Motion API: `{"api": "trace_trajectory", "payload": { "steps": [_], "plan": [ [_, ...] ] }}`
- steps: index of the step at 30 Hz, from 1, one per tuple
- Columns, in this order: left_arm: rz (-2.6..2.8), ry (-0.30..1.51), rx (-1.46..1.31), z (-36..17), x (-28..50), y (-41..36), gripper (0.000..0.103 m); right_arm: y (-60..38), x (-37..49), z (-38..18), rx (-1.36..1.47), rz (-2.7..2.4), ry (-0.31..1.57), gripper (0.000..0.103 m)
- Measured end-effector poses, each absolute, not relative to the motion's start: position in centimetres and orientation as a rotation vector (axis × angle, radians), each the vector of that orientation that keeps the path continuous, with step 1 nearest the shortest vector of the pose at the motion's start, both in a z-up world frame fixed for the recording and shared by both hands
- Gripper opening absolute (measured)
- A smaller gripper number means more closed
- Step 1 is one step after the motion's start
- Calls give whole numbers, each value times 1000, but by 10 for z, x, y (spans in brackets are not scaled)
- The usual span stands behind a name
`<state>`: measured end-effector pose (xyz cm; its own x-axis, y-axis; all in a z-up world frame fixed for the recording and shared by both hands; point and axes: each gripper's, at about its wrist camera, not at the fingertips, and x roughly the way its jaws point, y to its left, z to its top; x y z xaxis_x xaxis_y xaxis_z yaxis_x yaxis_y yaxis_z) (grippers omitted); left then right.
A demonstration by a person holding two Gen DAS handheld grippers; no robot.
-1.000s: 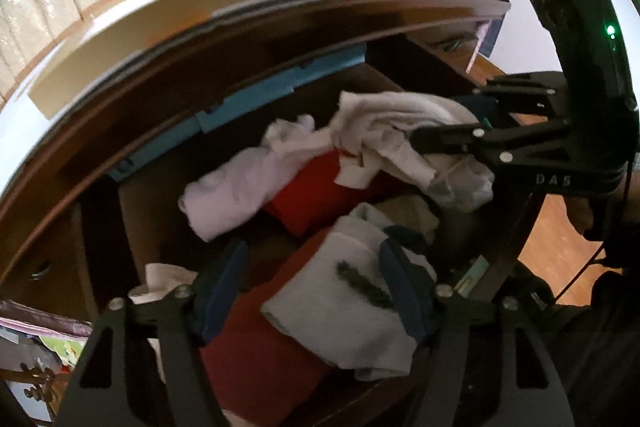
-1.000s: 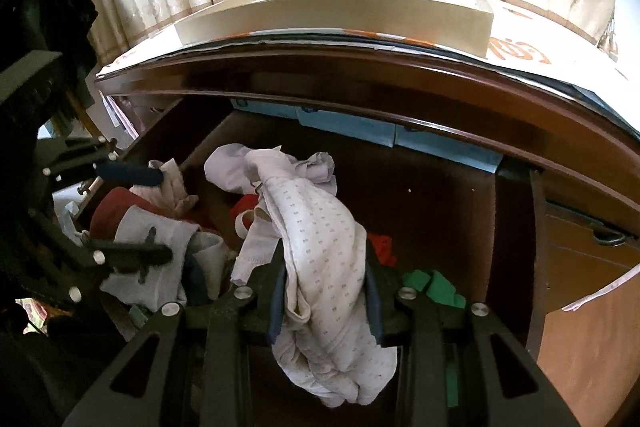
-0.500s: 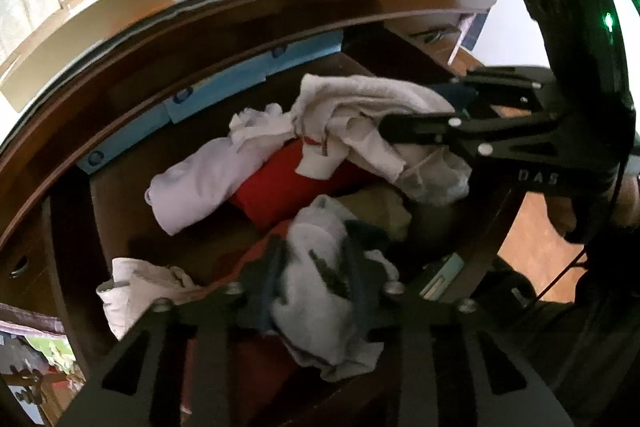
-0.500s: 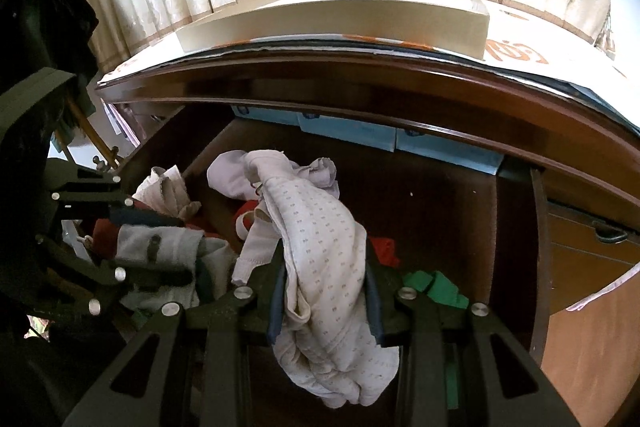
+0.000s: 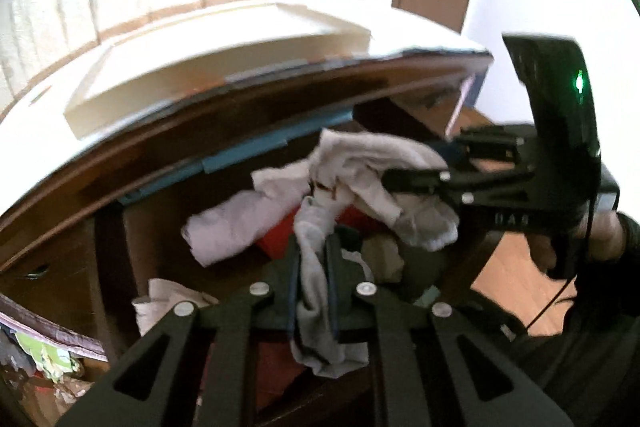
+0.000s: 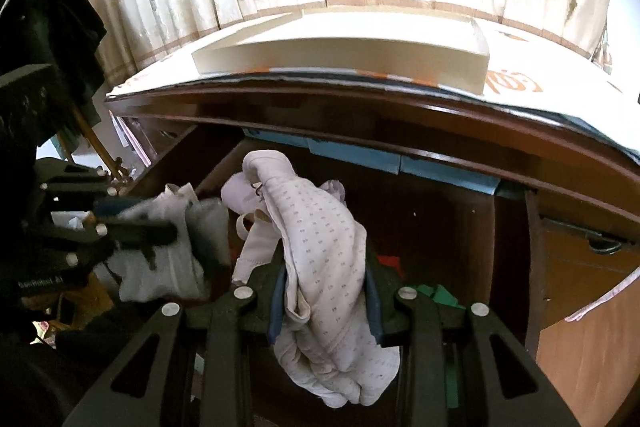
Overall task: Take underwear out of drawer
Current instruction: 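Grasp the grey cloth with the left gripper while the right holds the pink garment, then lift both held garments out of the drawer toward the box lid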
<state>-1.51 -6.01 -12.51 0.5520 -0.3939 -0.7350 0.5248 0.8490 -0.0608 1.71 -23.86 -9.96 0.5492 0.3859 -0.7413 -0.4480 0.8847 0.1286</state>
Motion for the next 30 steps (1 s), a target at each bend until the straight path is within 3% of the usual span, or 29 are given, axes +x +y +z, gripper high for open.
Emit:
{"api": "trace_trajectory", "payload": {
  "steps": [30],
  "plan": [
    [-317,546,137,-68,-18,-35,8,-232,8,-41,-85,494,679,35]
  ]
}}
